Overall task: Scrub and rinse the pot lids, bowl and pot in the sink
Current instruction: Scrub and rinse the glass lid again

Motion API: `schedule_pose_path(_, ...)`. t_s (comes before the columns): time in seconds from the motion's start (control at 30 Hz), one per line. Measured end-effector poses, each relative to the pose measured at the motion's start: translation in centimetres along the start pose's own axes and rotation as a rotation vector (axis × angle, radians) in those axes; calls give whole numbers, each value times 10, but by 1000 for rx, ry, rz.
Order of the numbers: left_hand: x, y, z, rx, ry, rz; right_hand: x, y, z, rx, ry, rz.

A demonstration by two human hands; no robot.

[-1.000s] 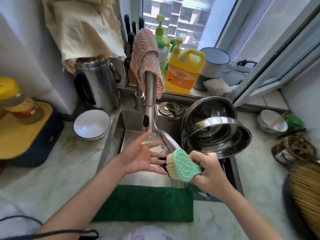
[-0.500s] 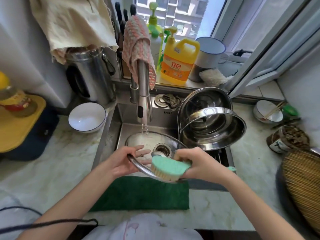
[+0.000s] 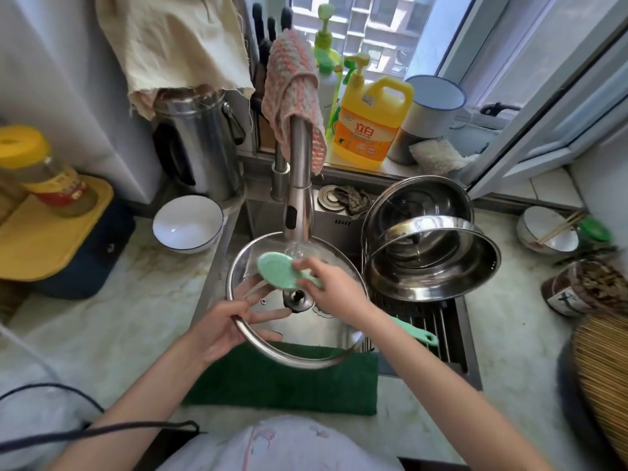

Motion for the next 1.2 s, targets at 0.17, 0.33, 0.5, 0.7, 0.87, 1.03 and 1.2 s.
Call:
schedule_pose_path(0.17, -15, 7, 7, 8, 56, 2, 22, 10, -7, -254, 253, 99)
schedule_pose_path(0.33, -17, 1, -2, -46, 171, 6, -7, -16, 14, -100, 42, 7)
schedule_pose_path(0.5, -11, 4, -17, -32, 44, -1, 30, -27, 16, -253, 131, 4)
schedule_pose_path(0.7, -6, -6, -21, -62, 41, 15, 6, -27, 9, -156, -15, -30)
schedule_pose_path(0.87, -3, -2, -26, 3, 67, 37, 25, -38, 11, -262, 38, -180)
schedule_pose_path(1.03, -6, 2, -35, -46, 100, 94, 38, 15, 0, -462, 113, -1)
schedule_pose_path(1.2, -3, -3, -50, -133, 205, 173, 5, 42, -13, -462, -122, 115)
Point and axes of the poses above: each hand's wrist, its own x-axis towards the middle knuckle, its own z-axis out of the palm, y = z × x, the point moved 3 cm from there along x, towards the middle knuckle, and after that the axes turned 9 degrees about y, right-handed, at the moved point
